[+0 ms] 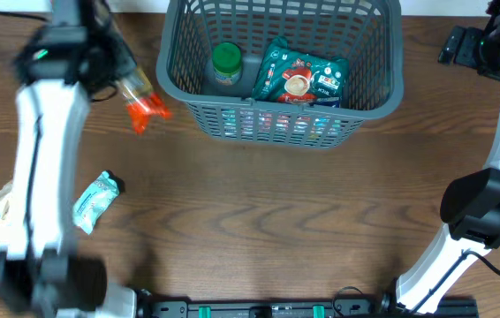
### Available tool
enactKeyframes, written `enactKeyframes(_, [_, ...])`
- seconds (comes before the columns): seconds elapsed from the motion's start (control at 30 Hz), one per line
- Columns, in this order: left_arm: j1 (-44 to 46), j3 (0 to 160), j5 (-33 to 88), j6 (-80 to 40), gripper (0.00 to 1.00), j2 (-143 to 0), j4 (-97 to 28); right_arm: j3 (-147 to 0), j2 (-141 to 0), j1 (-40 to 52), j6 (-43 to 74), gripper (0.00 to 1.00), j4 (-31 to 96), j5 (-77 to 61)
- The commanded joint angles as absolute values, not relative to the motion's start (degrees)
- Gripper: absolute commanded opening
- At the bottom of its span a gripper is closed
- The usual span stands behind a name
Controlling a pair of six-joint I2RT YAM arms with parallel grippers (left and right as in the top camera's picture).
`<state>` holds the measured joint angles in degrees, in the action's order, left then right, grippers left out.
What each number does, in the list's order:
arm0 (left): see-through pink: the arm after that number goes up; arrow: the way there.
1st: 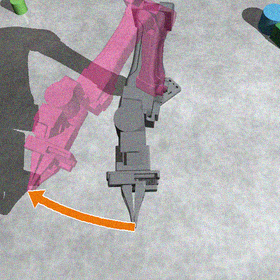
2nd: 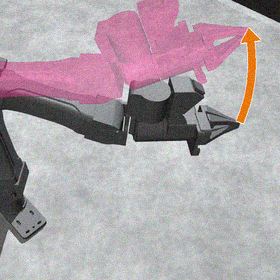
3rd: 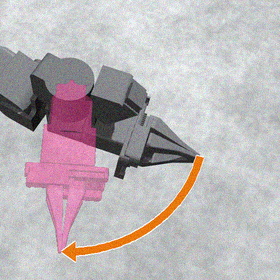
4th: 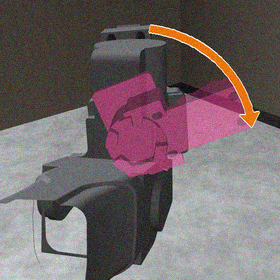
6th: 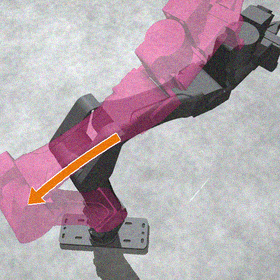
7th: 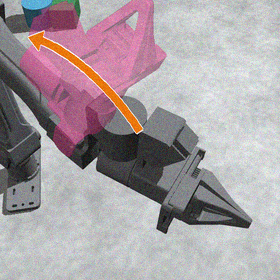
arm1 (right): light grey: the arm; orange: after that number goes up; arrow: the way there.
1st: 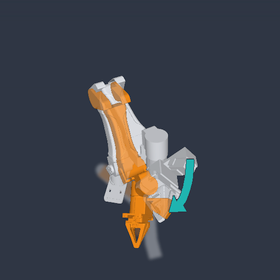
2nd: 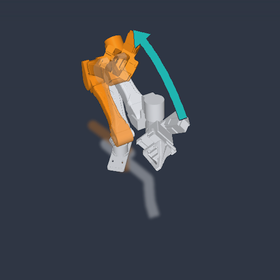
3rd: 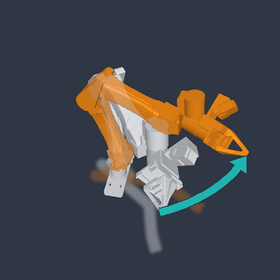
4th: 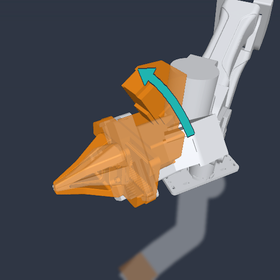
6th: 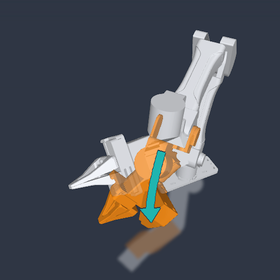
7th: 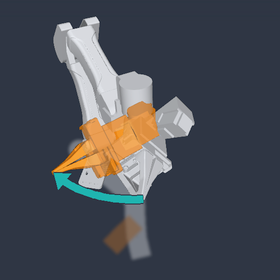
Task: Pack container
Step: 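Lift the spaghetti package with the left gripper and carry it over the basket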
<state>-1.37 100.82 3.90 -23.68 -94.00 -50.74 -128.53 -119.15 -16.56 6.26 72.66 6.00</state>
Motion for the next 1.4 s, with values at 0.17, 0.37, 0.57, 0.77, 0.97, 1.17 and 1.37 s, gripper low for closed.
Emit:
enactKeyframes(0.17, [-1.9,102.4,0.6,-16.3,0.05,-81.3,-48.3,-128.5,-119.2,-16.9,5.5,0.99,73.1,6.0])
enactKeyframes(0.37, [2.5,102.4,7.1,-0.7,0.06,-80.3,-46.1,-128.5,-119.2,-16.8,5.5,0.99,73.1,5.6])
enactKeyframes(0.57, [14.0,102.4,11.6,25.5,0.06,-81.3,-42.3,-128.5,-119.2,-16.8,5.5,0.99,73.5,5.5])
enactKeyframes(0.77, [24.1,102.4,11.6,47.9,0.06,-83.6,-37.0,-128.5,-119.2,-16.8,5.5,0.99,74.8,5.5])
enactKeyframes(0.97, [27.0,102.4,11.5,56.8,0.06,-89.9,-30.1,-128.5,-119.2,-16.9,5.5,0.99,75.8,5.6])
enactKeyframes(1.17, [25.1,102.4,11.3,57.2,0.06,-99.2,-25.9,-128.5,-119.2,-16.8,5.5,0.99,75.9,5.5])
enactKeyframes(1.37, [22.5,102.4,10.9,53.7,0.06,-109.3,-27.4,-128.5,-119.2,-16.8,5.5,0.99,76.7,5.5])
